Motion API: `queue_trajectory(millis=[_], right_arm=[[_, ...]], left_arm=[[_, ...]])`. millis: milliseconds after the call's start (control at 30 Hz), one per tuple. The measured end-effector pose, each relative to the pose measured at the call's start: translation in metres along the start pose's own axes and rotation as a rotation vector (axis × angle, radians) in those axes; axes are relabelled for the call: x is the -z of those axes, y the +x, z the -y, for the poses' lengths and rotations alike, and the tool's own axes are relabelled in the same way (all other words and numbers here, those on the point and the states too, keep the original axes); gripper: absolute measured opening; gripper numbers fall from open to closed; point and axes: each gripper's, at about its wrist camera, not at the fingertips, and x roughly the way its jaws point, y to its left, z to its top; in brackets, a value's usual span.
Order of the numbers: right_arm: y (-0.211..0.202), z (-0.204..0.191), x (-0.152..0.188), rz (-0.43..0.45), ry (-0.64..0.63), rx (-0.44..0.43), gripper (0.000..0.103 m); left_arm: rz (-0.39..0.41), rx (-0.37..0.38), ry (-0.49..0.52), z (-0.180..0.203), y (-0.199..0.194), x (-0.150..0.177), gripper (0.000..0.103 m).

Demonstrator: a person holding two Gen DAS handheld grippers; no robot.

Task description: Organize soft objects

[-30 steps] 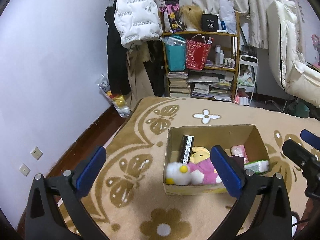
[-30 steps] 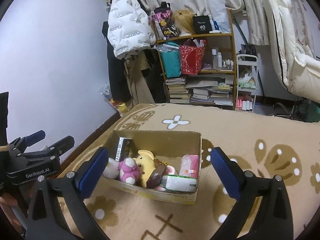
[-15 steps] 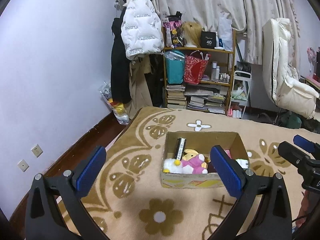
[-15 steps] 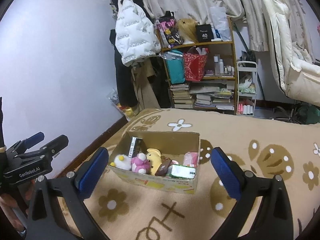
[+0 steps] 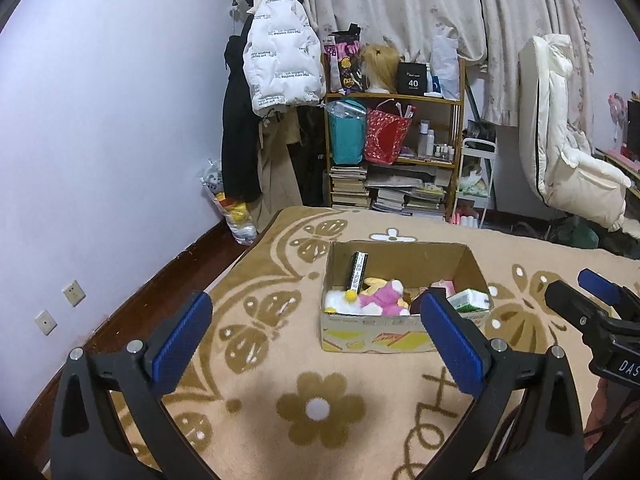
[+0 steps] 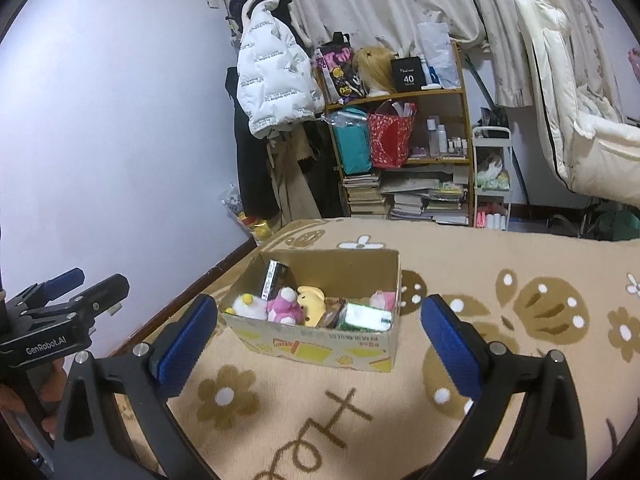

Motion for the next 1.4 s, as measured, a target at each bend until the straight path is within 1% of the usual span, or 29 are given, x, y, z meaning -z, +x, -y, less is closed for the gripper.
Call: queue_trajectory(millis=[167,300,467,533,733,900,967,1400], right_arm=[[0.010,0.008,0.008,-0.005,0.009,0.009,0.103],[0.017,0.014,0.012,-0.006,0.027,0.012,0.103],[0.028,0.015,0.017,-0.036,0.015,0.017,0.103],[0.032,0.017,0.019,-0.055,0.029,0.009,0.103],[0.037,0.015,0.023,-0.069,0.020,0.015,0.103],[0.042,0.012,0.026,-0.086,0.003,0.025,0.103],[0.044,0.012,0.028,-0.096,0.005,0.027,0.103],[0.049,0.011,0.031,-0.106,0.001,0.027,0.103]], left_arm=[[0.003,0.002,0.002,0.001,0.002,0.002,0.103],[-0.007,0.004,0.019,0.004,0.014,0.003,0.103],[-0.030,-0.001,0.026,0.007,0.027,0.006,0.103],[-0.037,-0.002,0.031,0.008,0.030,0.007,0.103],[-0.055,-0.021,0.042,0.010,0.038,0.010,0.103],[-0.061,-0.066,0.049,0.010,0.043,0.011,0.103],[-0.071,-0.053,0.055,0.010,0.045,0.012,0.103],[-0.075,-0.062,0.076,0.013,0.048,0.015,0.103]])
